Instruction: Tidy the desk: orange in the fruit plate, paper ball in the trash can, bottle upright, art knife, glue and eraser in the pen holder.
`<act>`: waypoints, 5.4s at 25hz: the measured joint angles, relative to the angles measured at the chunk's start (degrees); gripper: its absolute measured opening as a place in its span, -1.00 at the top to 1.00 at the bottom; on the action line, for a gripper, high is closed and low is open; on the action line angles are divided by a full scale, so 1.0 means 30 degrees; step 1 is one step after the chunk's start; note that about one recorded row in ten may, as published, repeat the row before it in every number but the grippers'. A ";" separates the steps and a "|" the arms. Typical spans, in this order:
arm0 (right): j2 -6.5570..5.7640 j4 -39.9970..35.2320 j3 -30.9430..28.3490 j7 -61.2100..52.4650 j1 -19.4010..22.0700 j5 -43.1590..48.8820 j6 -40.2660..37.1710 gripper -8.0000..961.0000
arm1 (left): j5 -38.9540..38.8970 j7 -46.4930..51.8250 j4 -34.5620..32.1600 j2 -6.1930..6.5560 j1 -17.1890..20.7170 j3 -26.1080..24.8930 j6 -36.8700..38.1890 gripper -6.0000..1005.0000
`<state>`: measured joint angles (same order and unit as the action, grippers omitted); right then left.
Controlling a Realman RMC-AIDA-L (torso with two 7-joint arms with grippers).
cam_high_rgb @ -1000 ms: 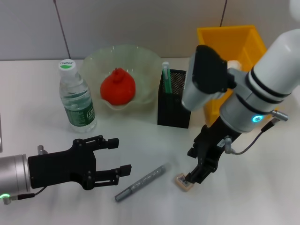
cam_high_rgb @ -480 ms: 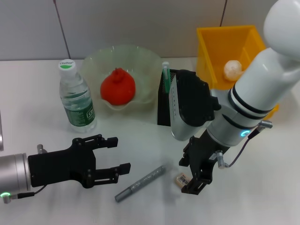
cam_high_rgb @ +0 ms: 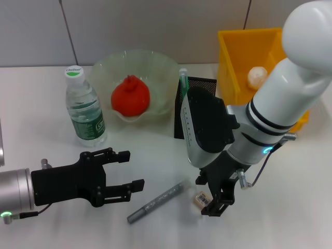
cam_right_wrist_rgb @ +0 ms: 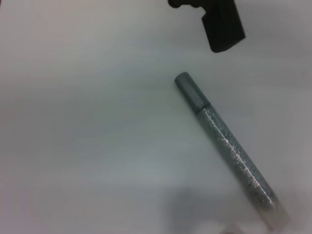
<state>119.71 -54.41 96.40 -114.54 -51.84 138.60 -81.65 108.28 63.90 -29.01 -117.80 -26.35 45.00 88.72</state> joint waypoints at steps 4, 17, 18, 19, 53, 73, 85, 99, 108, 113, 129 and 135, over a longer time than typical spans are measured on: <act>-0.0001 0.0020 0.0309 0.0064 -0.0032 0.0004 0.0214 -0.44 | -0.0001 0.0011 0.0004 -0.0017 -0.0004 -0.0021 -0.0023 -0.54; 0.0021 0.0319 0.1366 0.0118 -0.0119 -0.0028 0.1079 -0.43 | -0.0001 0.0032 0.0007 -0.0049 0.0075 -0.0030 -0.0058 -0.54; 0.0021 0.0319 0.1366 0.0118 -0.0119 -0.0028 0.1079 -0.43 | -0.0001 0.0032 0.0007 -0.0049 0.0075 -0.0030 -0.0058 -0.54; 0.0029 0.0322 0.1372 0.0117 -0.0120 -0.0042 0.1079 -0.42 | -0.0001 0.0032 0.0007 -0.0049 0.0075 -0.0030 -0.0058 -0.54; -0.0104 -0.0957 -0.2183 -0.0505 -0.0266 -0.0340 -0.0622 0.02 | -0.0033 0.0206 -0.0156 -0.0047 0.0143 -0.0059 0.0077 -0.53; -0.0208 -0.2900 -1.0118 -0.3989 -0.0328 0.1022 0.2963 0.02 | -0.0030 0.0209 -0.0174 0.0008 -0.0032 -0.0057 0.0147 -0.52; -0.0181 -0.1268 -0.9522 -0.4445 -0.0902 0.2195 0.3433 -0.01 | -0.0038 0.0463 -0.0207 0.0051 -0.0034 -0.0057 0.0131 -0.52; -0.0130 -0.1733 -0.9699 -0.4449 -0.0104 0.1272 0.4423 -0.48 | -0.0063 0.0520 -0.0232 0.0104 -0.0066 -0.0058 0.0159 -0.52; -0.0166 -0.1736 -0.9814 0.5071 0.5153 -1.3685 0.6012 -0.60 | -0.0066 0.0535 -0.0439 0.0136 -0.0065 -0.0240 0.0272 -0.51; -0.0334 0.1664 -1.1215 1.1541 0.7919 -2.0821 0.1450 -0.60 | -0.0076 0.0888 -0.0463 0.0175 -0.0108 -0.0334 0.0310 -0.51; -0.2776 0.9021 -1.6998 1.6808 1.0715 -1.4244 -0.4663 -0.60 | 0.1433 0.8756 -0.5616 0.0104 -0.1620 0.1777 0.1636 -0.51; -0.2830 0.9024 -1.7874 1.7314 1.0798 -1.3096 -0.4745 -0.60 | 0.5183 1.7711 -1.0822 -0.0099 -0.4134 0.4588 0.1883 -0.51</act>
<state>111.22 -27.34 42.78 -62.59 -19.45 99.31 -95.89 123.83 117.03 -61.48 -118.10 -38.75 58.76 94.37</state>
